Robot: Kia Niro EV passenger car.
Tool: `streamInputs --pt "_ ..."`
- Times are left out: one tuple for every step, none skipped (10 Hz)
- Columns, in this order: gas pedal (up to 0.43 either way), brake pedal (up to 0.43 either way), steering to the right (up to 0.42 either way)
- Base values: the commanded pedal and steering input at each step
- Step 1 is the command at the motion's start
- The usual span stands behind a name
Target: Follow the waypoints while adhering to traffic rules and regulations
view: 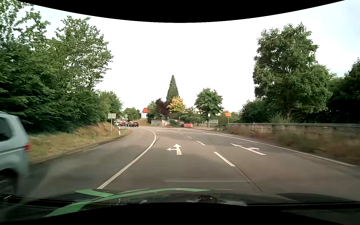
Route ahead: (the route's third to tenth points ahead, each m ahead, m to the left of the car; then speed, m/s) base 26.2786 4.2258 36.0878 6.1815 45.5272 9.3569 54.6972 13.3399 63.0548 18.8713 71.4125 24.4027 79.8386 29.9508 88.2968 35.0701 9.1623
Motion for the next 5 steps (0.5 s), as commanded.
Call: streamInputs --pt "0.118 0.0 -0.042" --pt "0.11 0.0 -0.04" --pt "0.098 0.0 -0.038" --pt "0.087 0.0 -0.036" --pt "0.087 0.0 -0.035"
